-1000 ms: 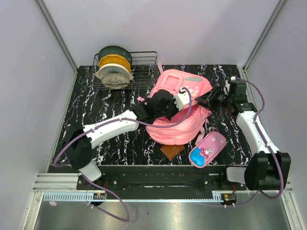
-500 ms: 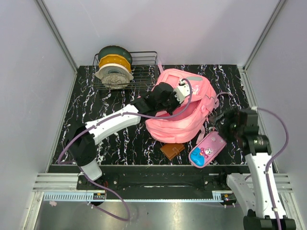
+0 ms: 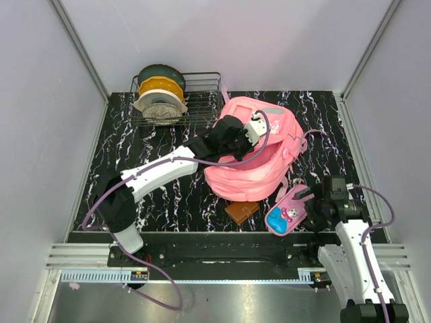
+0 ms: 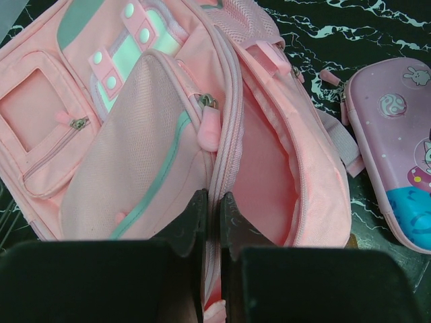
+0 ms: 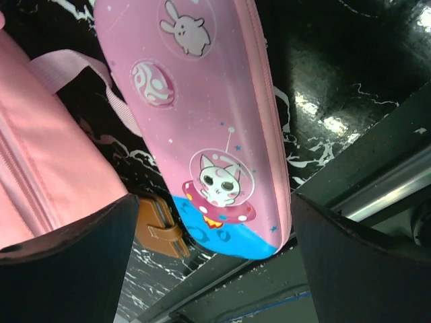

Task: Pack the student bag
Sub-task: Pick up the stationery from the center of the board.

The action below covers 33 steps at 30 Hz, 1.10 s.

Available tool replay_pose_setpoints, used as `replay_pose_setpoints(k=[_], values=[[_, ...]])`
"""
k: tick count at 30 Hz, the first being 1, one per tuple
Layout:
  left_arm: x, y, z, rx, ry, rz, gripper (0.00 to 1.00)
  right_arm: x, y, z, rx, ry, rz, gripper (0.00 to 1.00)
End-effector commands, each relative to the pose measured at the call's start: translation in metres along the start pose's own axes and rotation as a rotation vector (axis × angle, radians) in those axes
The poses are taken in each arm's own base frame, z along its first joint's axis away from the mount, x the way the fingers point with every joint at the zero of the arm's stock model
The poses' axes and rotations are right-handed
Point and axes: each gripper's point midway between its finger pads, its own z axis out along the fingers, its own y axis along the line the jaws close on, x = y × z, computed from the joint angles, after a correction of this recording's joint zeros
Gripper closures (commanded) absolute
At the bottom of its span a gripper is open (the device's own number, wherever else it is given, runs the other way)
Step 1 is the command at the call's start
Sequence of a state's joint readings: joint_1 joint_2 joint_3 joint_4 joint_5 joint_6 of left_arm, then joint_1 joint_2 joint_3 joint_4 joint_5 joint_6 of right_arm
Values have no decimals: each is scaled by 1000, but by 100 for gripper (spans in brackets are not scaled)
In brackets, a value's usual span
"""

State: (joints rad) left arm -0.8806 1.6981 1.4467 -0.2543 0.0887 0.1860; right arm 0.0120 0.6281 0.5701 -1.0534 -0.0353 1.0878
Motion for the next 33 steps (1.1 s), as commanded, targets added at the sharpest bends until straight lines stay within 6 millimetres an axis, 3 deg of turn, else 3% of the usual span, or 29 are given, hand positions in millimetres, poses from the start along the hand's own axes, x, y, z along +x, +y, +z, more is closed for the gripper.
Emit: replay_pose_setpoints(k=[1,4,9,15,16,23,25,28,29,31,33], values=[[-37,26,-13,-78,-101,-7,100,-9,-8,7,45,-56,24,0],[-39,26,-15,-80,-107,-4,100,-12,-3,17,27,-65,35,0],[-40,26,-17,-80,-108,-2,100,5,-17,47,95,21,44,0],[-42,25,-18,-75,-114,-5,100,-4,3,52,-19,-31,83,2],[-42,25,-18,-74,-113,-10,100,-1,18,53,-89,-6,83,2],[-41,23,-20,-67,-111,-21,100,5,25,82,-160,26,113,6],[-39,22,-20,-63,-107,-22,100,3,35,82,-202,26,89,7],[-39,21,-20,-61,-106,-24,100,-1,43,80,-221,11,58,24],[-39,22,-21,-61,-106,-26,100,-4,50,75,-246,0,34,38],[-39,22,-21,-64,-106,-29,100,-8,53,71,-253,-18,25,50],[-40,22,-21,-64,-107,-29,100,-12,61,63,-287,-37,4,69]])
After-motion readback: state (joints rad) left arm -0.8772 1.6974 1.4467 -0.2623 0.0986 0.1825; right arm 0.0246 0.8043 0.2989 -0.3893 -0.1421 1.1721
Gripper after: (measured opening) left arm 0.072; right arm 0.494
